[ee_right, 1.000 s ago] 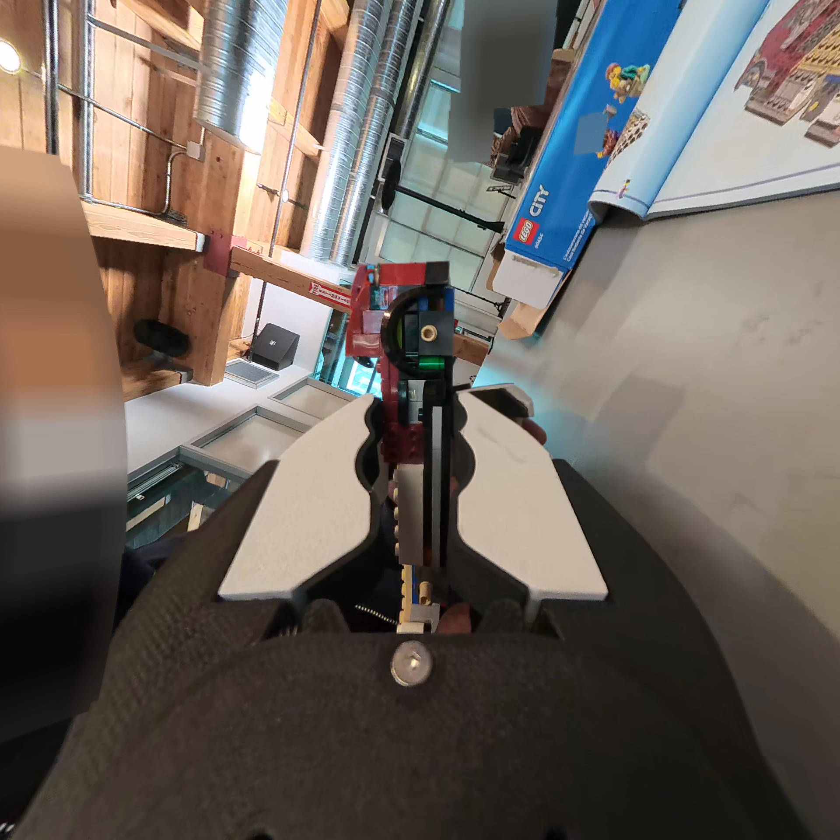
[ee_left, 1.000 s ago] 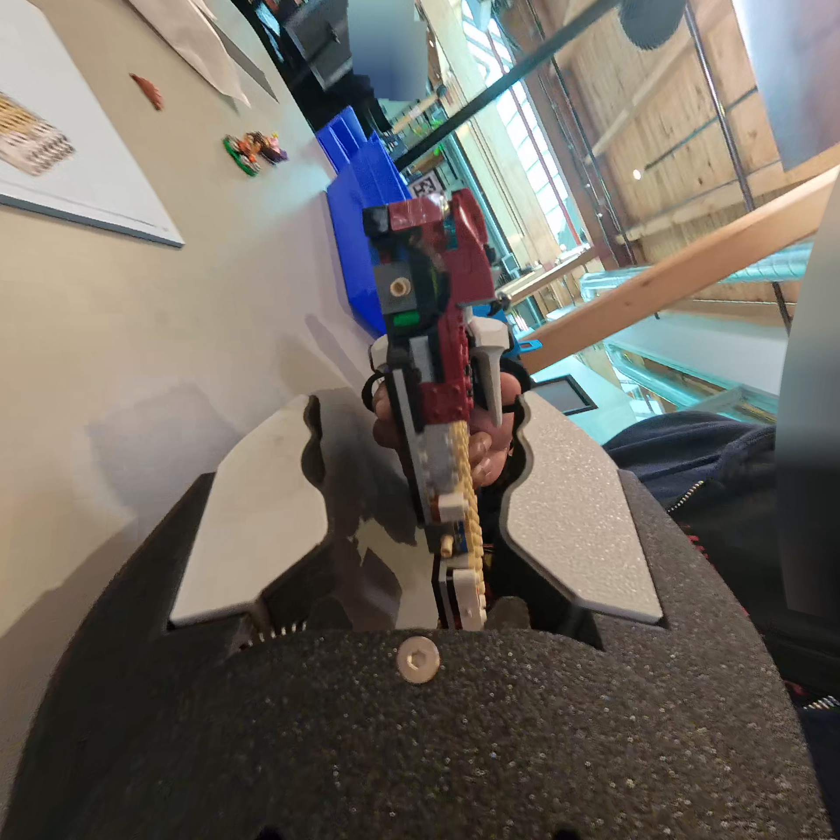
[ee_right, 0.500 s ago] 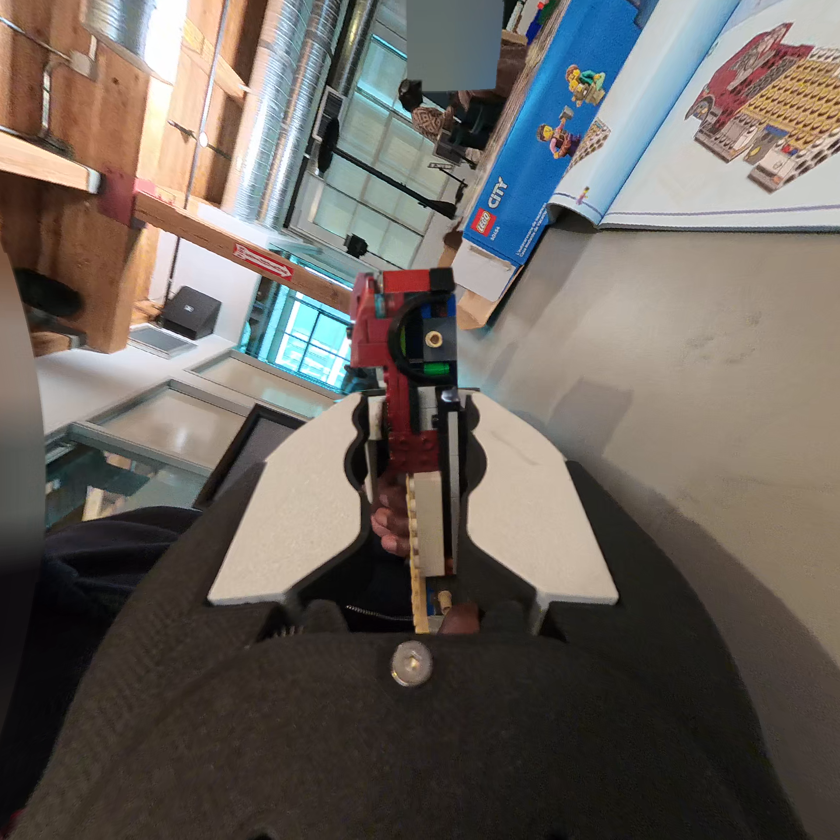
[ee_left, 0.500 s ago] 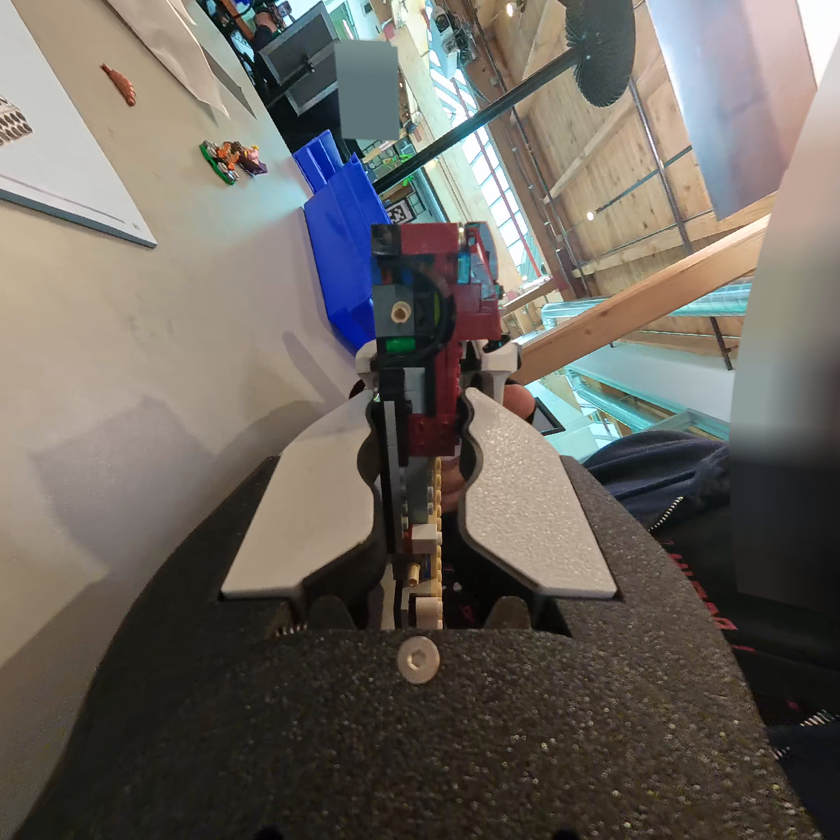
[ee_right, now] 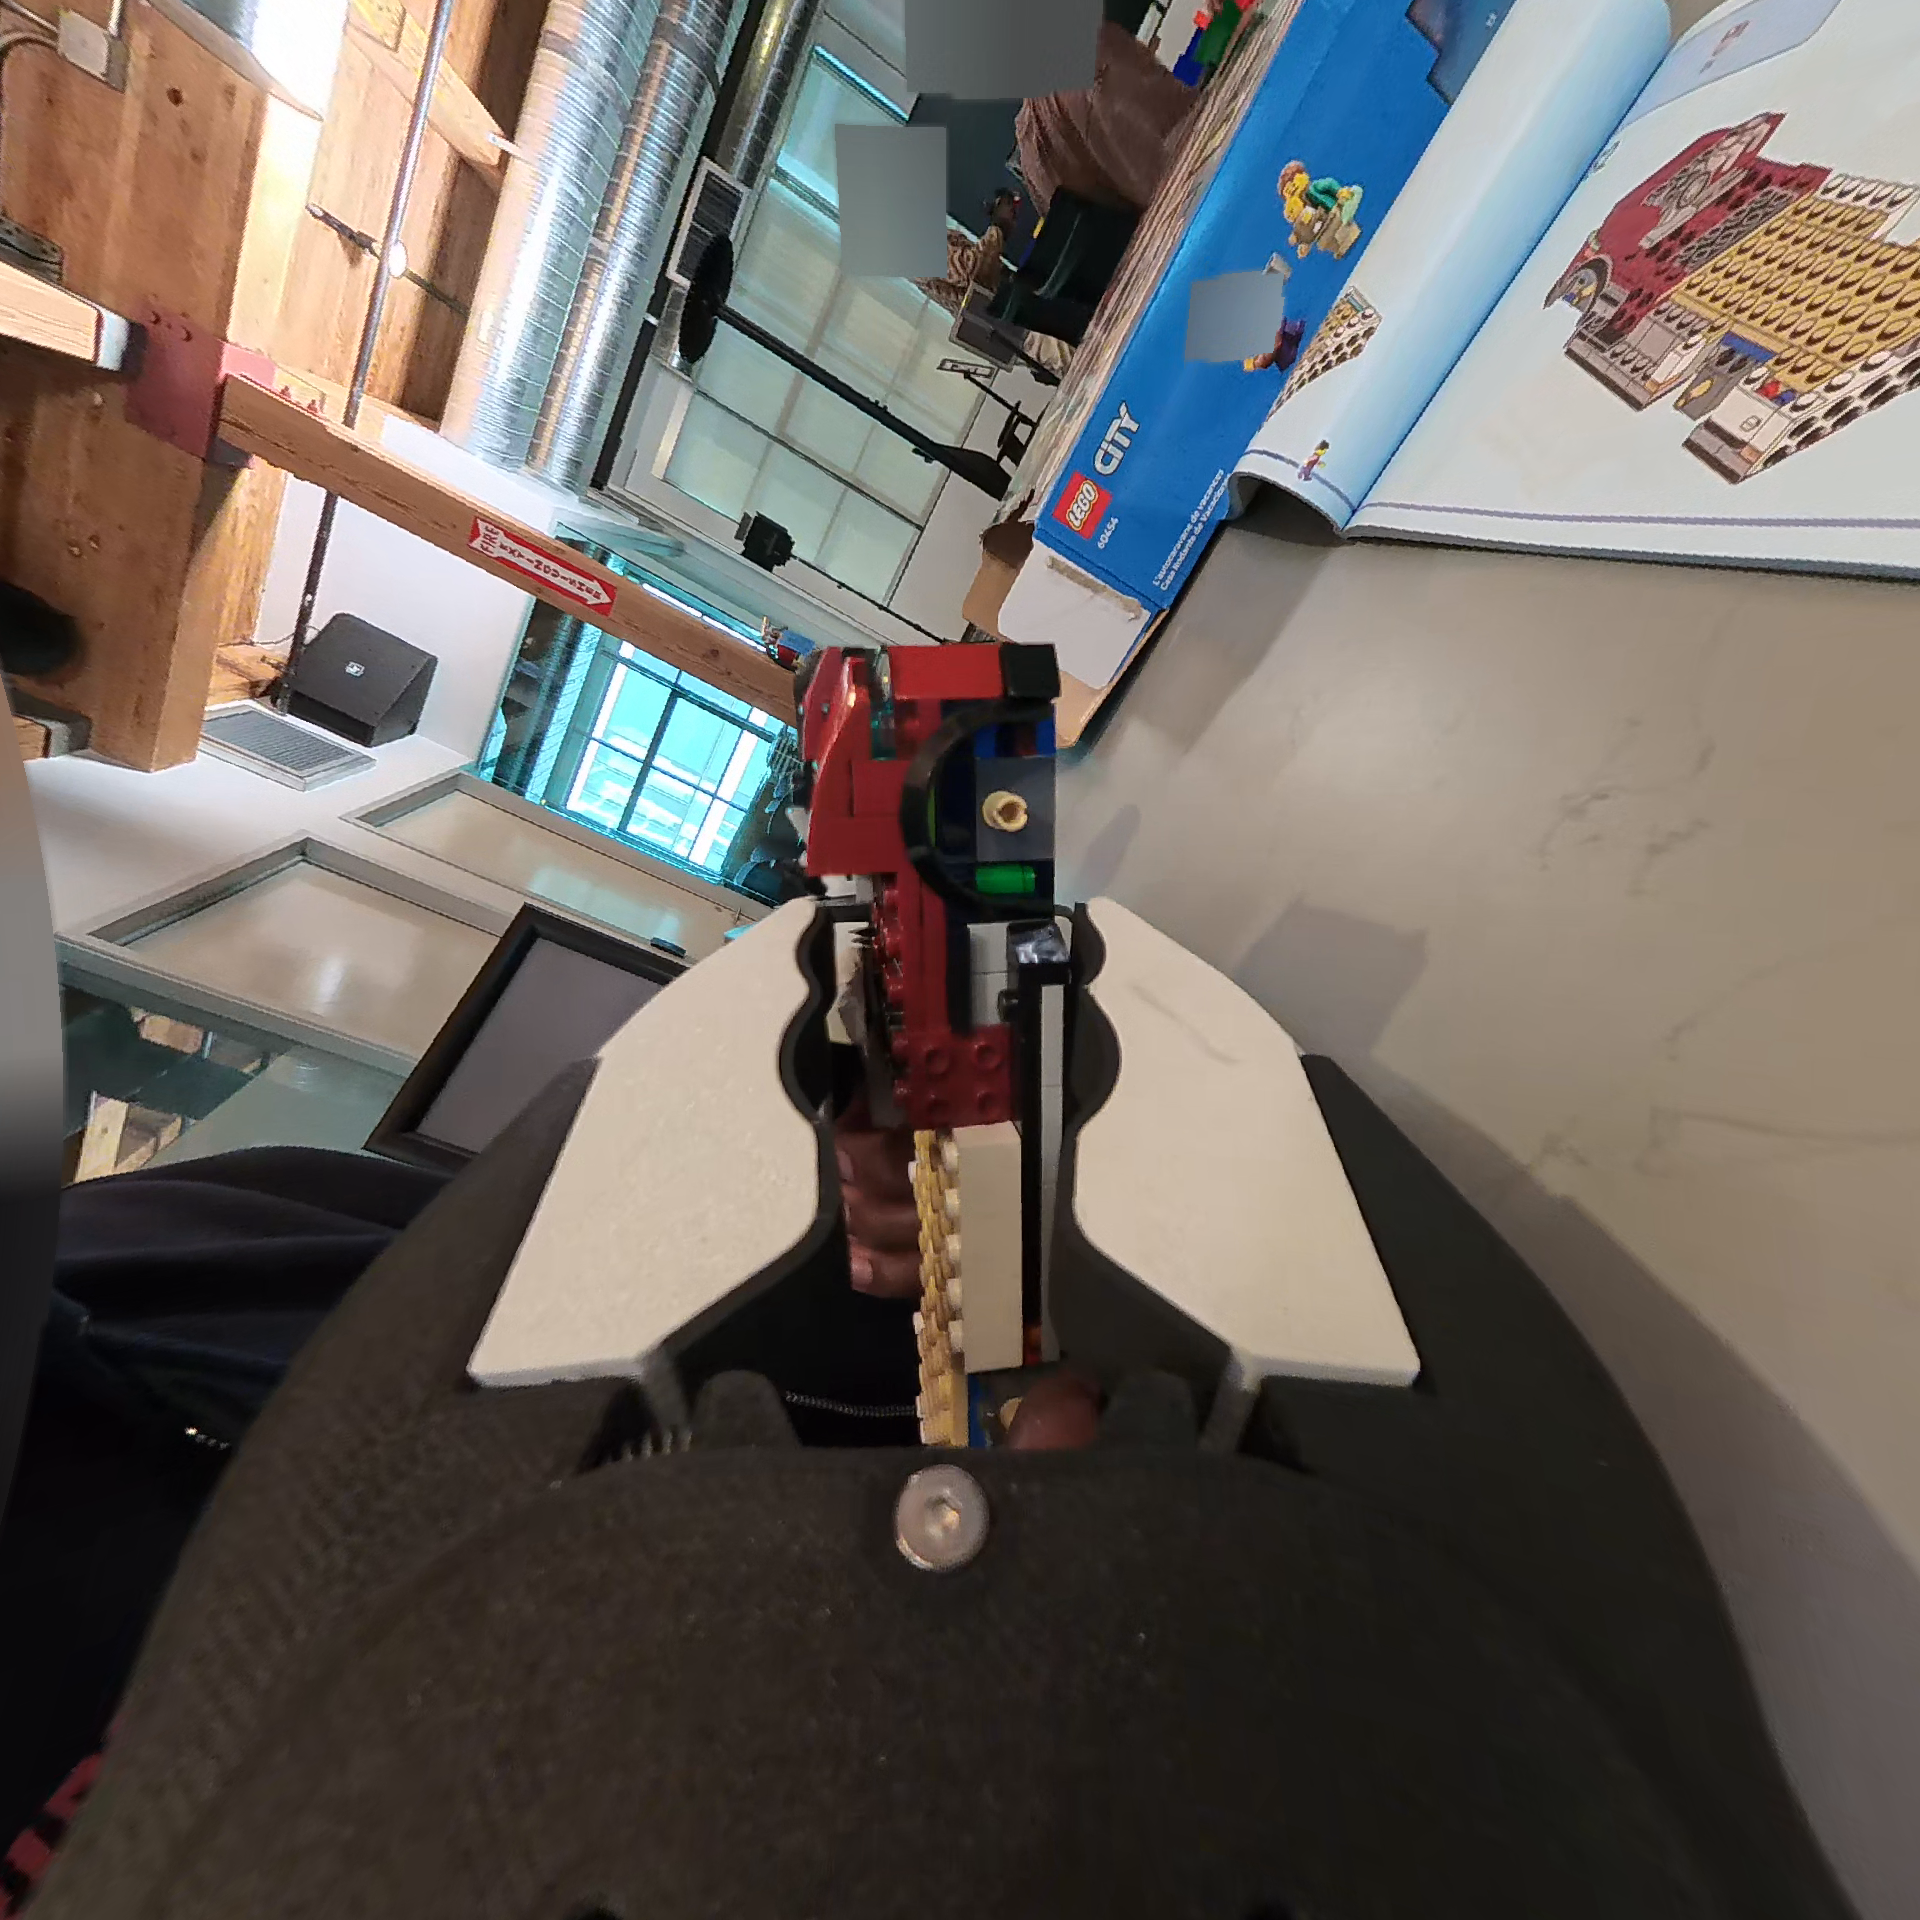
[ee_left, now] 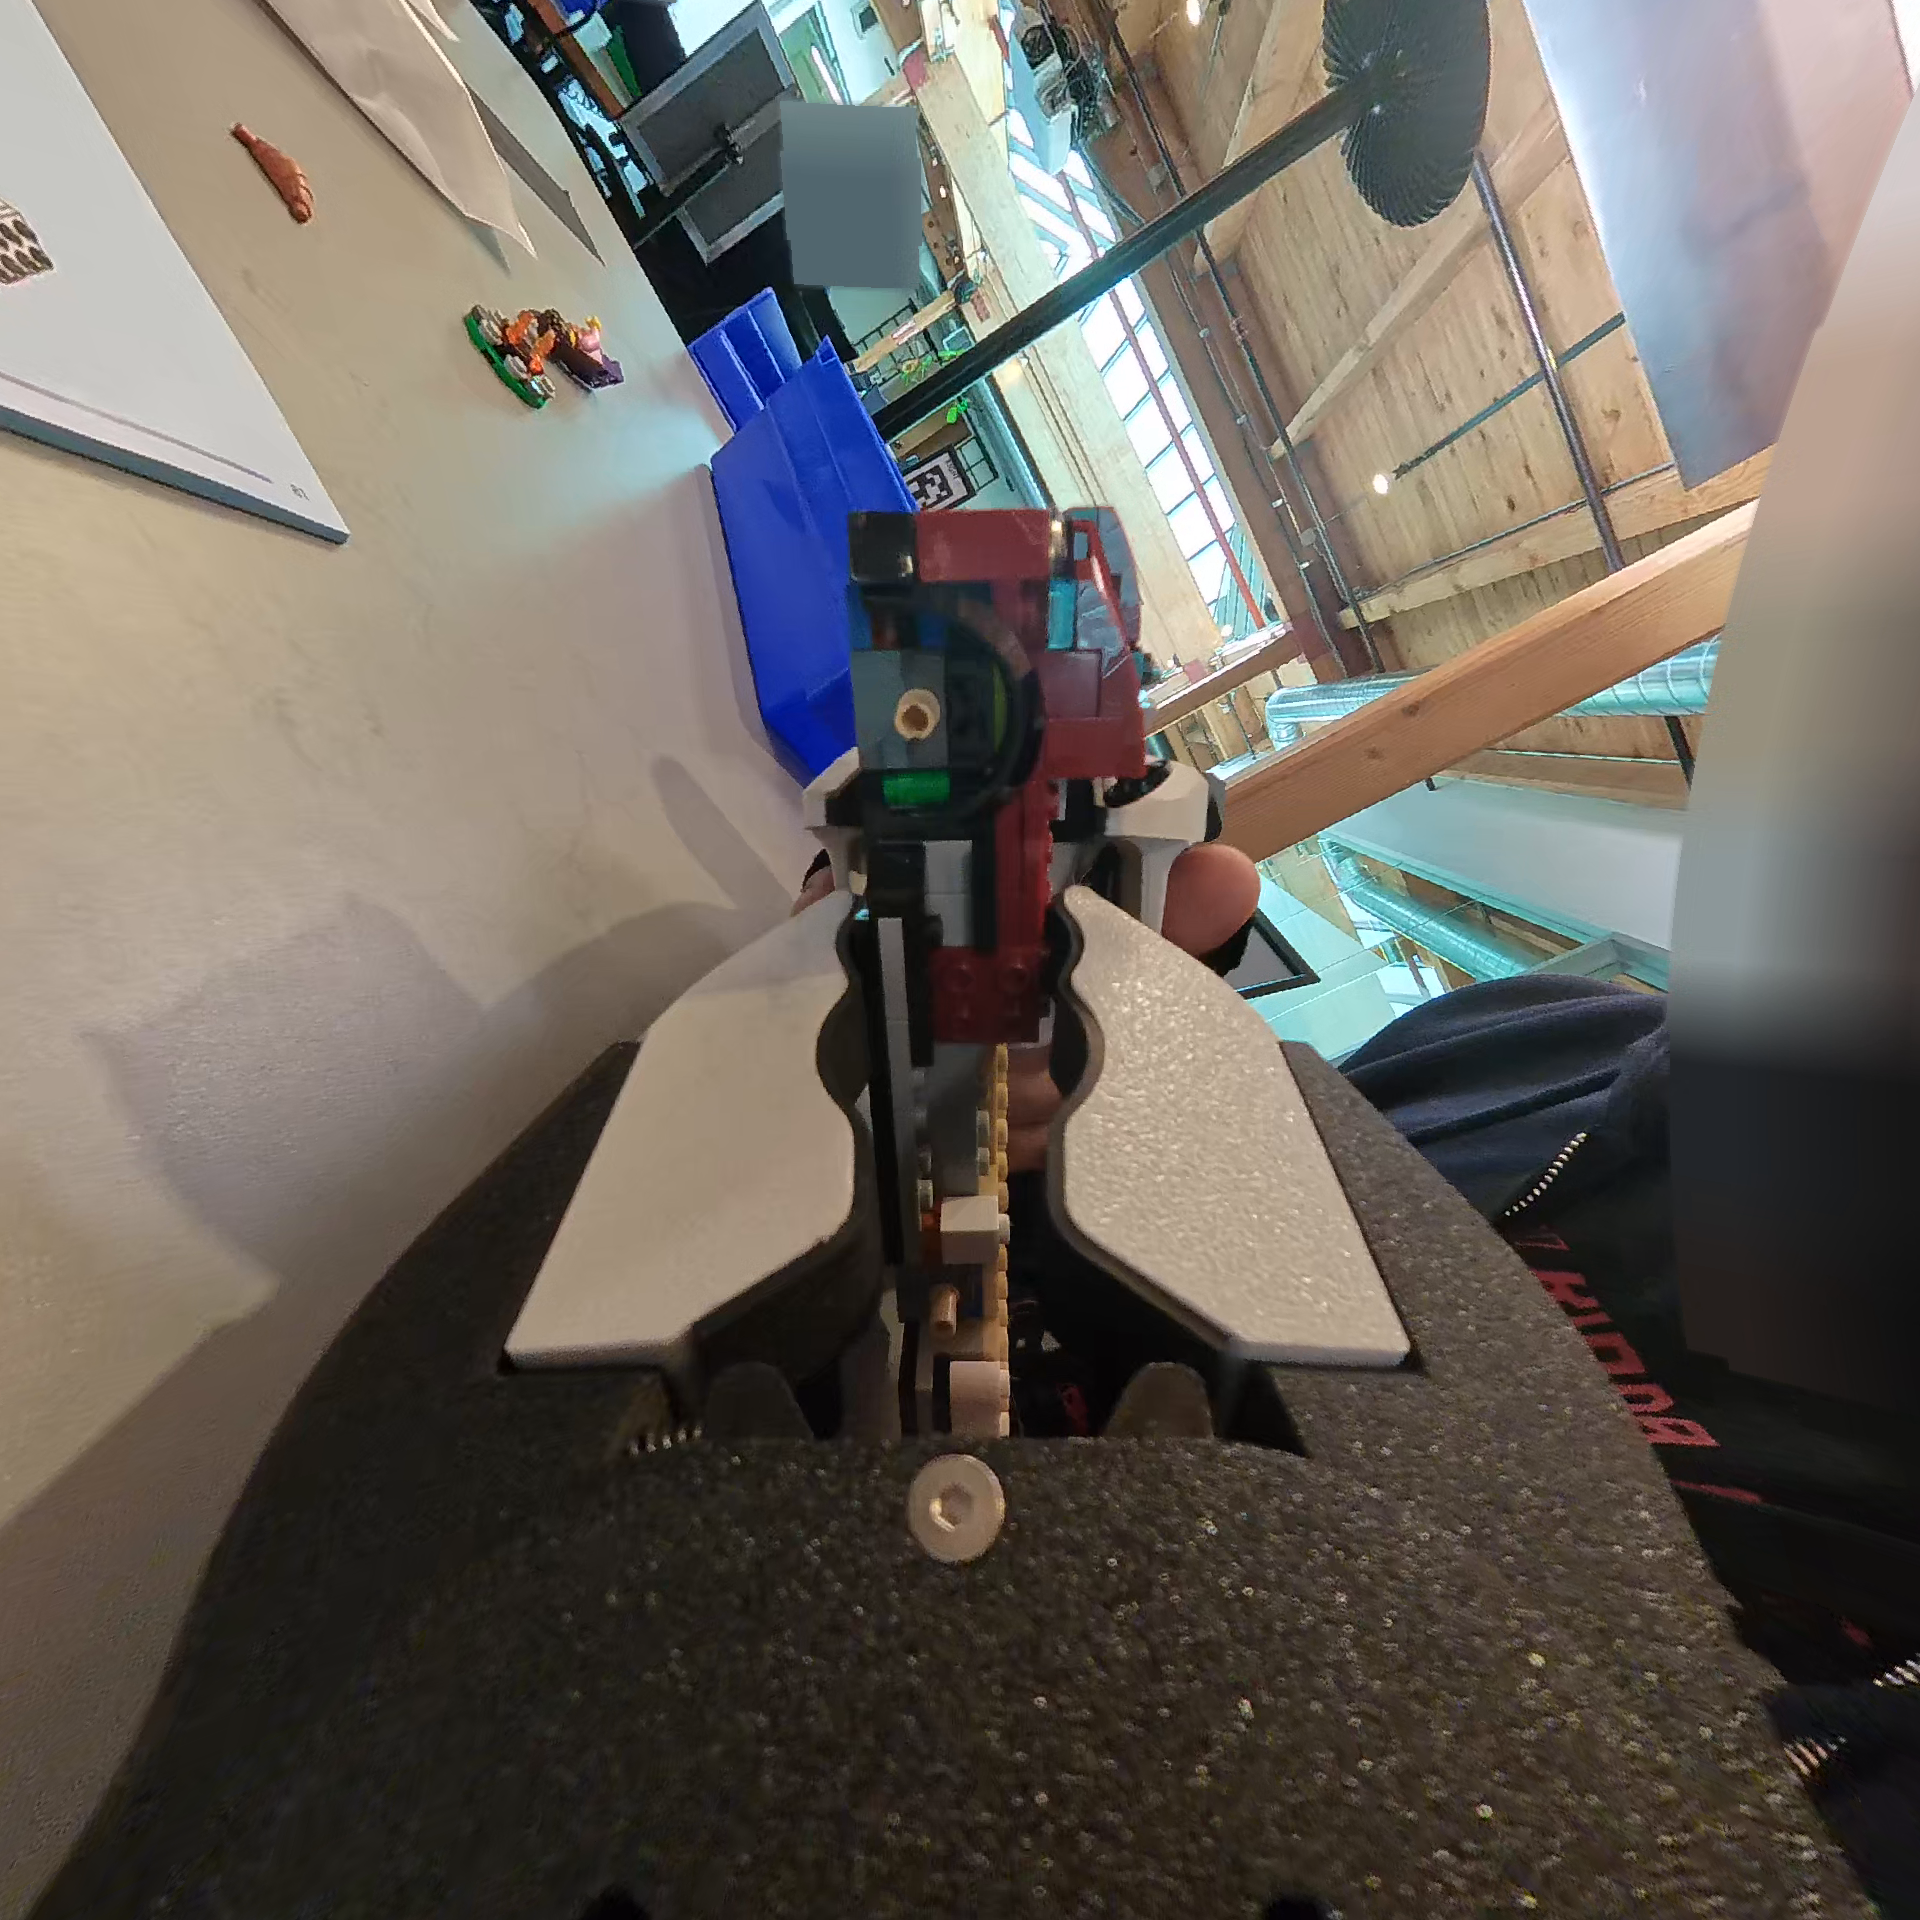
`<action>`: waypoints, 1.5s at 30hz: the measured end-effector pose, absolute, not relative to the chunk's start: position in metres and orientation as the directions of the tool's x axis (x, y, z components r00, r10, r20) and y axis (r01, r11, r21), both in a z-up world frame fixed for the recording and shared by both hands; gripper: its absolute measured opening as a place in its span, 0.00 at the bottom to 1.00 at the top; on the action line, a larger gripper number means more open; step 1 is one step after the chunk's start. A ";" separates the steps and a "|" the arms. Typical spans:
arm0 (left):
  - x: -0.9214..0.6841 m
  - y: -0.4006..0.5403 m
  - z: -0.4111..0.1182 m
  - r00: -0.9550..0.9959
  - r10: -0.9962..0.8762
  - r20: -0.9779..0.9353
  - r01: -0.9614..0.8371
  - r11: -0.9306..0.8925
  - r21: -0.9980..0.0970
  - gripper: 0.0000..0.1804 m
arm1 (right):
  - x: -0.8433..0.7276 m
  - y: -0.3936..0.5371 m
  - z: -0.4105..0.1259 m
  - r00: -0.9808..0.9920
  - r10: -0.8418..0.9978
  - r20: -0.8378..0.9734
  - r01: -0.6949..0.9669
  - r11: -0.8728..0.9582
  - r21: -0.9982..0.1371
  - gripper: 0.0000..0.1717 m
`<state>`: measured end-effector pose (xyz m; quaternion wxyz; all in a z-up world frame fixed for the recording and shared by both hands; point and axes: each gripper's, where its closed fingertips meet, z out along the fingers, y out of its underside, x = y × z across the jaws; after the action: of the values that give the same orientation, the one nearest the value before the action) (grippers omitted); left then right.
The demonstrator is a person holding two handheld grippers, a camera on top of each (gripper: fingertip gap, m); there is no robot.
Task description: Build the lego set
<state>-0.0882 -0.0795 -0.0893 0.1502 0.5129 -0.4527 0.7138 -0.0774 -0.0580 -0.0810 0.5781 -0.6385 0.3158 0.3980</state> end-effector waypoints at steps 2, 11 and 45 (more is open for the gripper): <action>-0.089 -0.081 -0.090 -0.431 -0.257 0.865 -0.681 -0.537 -0.498 0.17 | -0.077 -0.058 -0.081 0.480 0.057 -0.876 -0.866 -0.129 -0.483 0.25; -0.090 -0.085 -0.091 -0.441 -0.289 0.850 -0.678 -0.513 -0.527 0.17 | -0.075 -0.061 -0.082 0.474 0.075 -0.878 -0.872 -0.100 -0.479 0.23; -0.081 -0.104 -0.084 -0.422 -0.392 0.817 -0.608 -0.546 -0.576 0.18 | -0.066 -0.080 -0.076 0.422 0.069 -0.904 -0.905 -0.032 -0.424 0.23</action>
<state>-0.0806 -0.1044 -0.0840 0.0771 0.5319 -0.4704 0.6999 -0.0658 -0.0801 -0.0760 0.5997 -0.5926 0.3528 0.4059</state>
